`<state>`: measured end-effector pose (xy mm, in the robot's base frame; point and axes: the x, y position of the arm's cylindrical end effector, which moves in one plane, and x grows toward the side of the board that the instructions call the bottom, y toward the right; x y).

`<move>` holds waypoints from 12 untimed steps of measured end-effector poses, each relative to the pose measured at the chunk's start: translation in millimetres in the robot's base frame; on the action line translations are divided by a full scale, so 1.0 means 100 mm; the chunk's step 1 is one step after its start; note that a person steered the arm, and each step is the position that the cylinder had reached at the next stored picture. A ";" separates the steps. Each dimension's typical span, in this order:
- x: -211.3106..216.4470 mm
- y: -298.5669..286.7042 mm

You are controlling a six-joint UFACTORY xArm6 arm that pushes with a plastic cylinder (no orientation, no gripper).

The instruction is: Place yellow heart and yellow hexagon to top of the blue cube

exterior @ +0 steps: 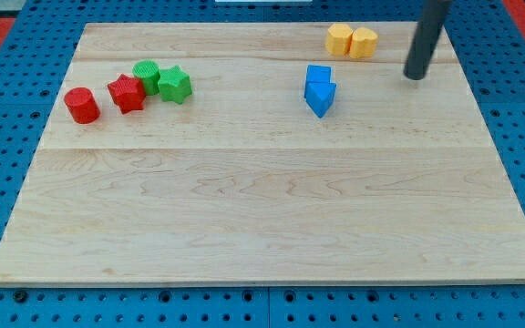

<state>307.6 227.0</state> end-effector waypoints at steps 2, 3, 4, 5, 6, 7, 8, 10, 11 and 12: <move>-0.65 0.00; -0.75 0.00; -0.80 0.00; -0.87 -0.08; -0.94 -0.19; -0.94 -0.72; -0.81 -0.96; -0.89 -0.71; -0.86 -0.51; -0.78 -0.37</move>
<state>229.8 190.0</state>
